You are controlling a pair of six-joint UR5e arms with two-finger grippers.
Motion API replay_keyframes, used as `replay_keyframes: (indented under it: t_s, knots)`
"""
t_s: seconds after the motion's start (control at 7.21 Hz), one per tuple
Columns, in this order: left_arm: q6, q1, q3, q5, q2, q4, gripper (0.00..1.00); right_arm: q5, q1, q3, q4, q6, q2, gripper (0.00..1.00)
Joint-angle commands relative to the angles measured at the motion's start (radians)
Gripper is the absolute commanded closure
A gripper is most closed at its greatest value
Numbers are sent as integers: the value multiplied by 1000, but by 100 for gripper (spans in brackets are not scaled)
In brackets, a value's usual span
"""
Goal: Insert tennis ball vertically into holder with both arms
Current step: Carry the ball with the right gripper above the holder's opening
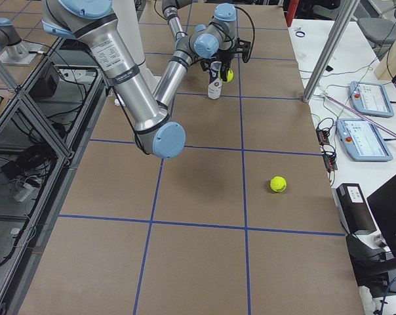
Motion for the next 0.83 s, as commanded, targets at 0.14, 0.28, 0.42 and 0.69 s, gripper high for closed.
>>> replay_keyframes:
  t_s: [0.14, 0.28, 0.42, 0.69]
  knots:
    - [0, 1, 2, 0, 0, 2, 17, -12, -66, -120, -27, 167, 221, 100]
    - [0, 1, 2, 0, 0, 2, 17, -35, -89, -161, -36, 195, 272, 100]
    - [0, 1, 3, 0, 0, 2, 17, -87, -131, -178, -77, 198, 306, 100]
    - [0, 3, 3, 0, 0, 1, 17, -188, -206, -182, -148, 197, 311, 100]
